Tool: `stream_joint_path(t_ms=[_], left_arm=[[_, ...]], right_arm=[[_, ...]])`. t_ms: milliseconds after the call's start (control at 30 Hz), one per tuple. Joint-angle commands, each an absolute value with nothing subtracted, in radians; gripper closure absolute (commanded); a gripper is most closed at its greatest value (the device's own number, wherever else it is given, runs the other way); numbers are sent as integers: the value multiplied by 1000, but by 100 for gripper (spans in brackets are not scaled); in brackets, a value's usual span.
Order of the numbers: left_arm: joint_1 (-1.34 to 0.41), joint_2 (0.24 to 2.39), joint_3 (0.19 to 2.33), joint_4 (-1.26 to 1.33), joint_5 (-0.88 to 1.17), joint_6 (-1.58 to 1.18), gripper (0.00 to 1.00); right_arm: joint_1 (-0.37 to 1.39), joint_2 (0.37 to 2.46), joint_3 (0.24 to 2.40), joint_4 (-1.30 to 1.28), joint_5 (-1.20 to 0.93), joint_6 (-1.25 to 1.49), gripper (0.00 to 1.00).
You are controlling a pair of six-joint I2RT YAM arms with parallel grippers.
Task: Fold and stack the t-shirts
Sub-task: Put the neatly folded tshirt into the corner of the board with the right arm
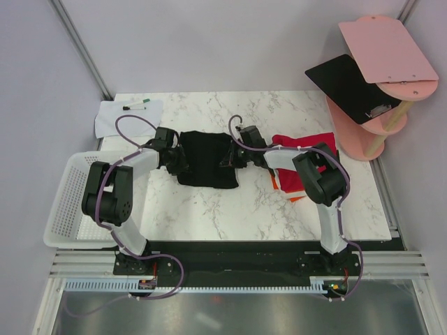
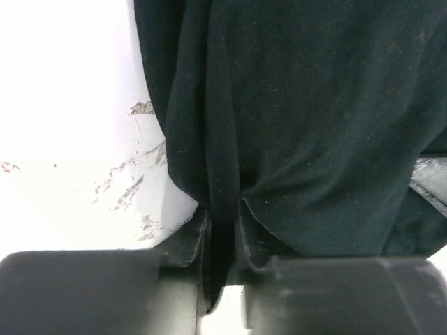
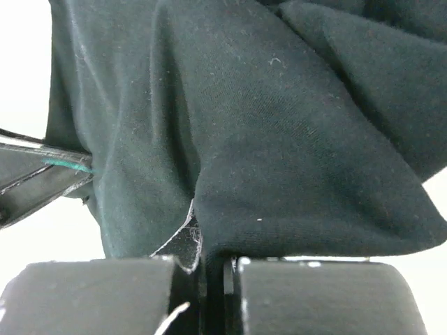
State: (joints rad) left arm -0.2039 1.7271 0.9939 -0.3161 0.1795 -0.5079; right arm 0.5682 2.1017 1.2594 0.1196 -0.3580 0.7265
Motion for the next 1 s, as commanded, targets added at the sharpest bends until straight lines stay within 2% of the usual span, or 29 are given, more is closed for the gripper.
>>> stream_joint_path(t_ms=[0,33,67,100,300,533,800,967], left_arm=[[-206,1658,994,-385,157,-506,47],[-204,1634,996,-402,134,-515,36],[-204,1578,997,-422,112,-518,12],[-206,1545,1000,-449,72,-520,1],[-204,1344,1032,-531,3,-502,0],[-204,1310,1025,-569,-40,-491,0],[-204,1347,1017,-568,-9,-495,0],[-204,1353,1017,-566,-5,-495,0]], right_arm=[[591,2065,1316,-107,-261,625,100],[592,2053,1337,-139,-236,580,100],[592,2040,1350,-205,-216,562,100],[592,2017,1364,-234,-181,537,100],[592,1974,1497,-437,-112,401,100],[592,1930,1638,-624,-45,308,100],[575,1790,1615,-778,123,255,100],[516,1700,1556,-833,146,259,100]])
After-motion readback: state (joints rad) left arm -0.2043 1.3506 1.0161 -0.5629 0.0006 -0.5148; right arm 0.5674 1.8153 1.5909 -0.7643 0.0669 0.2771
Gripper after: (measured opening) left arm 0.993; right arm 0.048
